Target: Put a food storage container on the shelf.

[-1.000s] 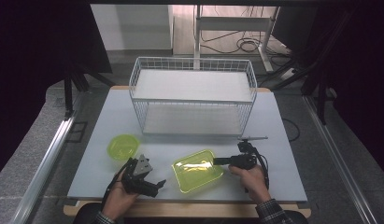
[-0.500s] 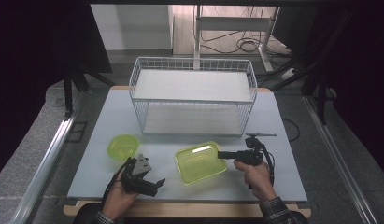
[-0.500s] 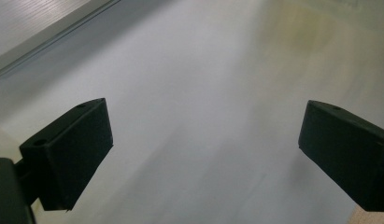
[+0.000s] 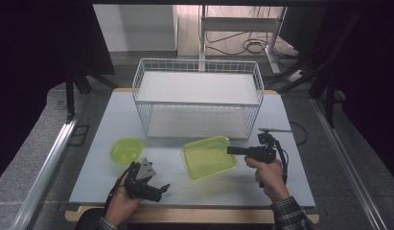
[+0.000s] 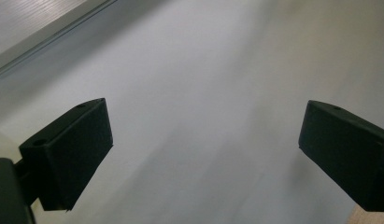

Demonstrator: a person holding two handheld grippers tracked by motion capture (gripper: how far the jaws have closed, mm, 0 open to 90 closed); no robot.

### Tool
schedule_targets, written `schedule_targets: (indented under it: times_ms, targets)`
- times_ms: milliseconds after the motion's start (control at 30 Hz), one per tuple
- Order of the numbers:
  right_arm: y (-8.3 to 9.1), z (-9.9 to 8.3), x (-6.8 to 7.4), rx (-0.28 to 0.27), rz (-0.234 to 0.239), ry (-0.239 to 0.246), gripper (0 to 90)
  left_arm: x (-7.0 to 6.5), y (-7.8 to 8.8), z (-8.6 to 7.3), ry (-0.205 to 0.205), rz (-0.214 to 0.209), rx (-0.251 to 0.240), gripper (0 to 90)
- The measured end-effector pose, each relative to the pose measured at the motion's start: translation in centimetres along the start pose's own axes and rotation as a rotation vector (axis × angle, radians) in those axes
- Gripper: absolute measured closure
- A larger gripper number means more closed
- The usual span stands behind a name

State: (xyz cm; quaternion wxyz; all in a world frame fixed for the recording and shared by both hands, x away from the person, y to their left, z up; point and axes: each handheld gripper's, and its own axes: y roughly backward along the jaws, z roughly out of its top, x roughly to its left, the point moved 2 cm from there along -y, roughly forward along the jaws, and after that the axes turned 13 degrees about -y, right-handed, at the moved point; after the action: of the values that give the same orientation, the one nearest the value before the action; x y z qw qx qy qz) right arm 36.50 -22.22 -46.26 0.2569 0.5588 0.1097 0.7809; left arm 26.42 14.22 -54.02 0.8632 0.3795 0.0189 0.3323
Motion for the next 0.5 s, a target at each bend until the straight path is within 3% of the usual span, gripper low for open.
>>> schedule_targets:
  times_ms: [500]
  targets:
    - [1.0, 2.0, 2.7, -0.03, 0.022, 0.029, 79.5, -0.1, -0.1, 0.0, -0.003, -0.005, 0.01, 2.7]
